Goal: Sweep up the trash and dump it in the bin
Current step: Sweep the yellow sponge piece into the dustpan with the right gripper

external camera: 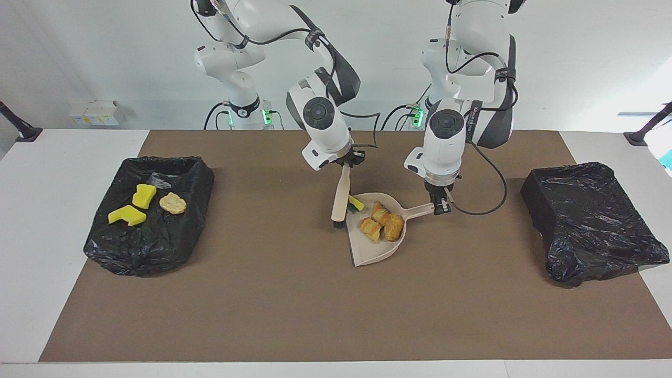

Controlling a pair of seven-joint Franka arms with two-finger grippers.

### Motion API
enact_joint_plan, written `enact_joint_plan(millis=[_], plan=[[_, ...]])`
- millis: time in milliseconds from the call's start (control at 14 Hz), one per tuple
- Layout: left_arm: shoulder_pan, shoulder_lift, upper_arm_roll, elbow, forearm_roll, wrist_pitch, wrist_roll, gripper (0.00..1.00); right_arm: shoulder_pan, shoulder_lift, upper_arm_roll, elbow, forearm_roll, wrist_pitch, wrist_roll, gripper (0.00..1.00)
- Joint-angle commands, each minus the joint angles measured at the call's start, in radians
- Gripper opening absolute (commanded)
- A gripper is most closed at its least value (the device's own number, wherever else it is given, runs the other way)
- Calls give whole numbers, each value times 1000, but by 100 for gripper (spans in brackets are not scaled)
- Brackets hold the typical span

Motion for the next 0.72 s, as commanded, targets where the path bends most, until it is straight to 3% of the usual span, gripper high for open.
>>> enact_joint_plan(millis=[0,358,645], plan=[[10,-24,-2,-37,22,34,16,0,-20,-1,5,74,38,-41,36,0],[40,-13,-2,-26,22,68,152,0,-7,-19,3,62,-20,-90,43,0],[124,16,-4,17,-10,54,322,0,65,-105,7,-62,-135,-116,65,0]])
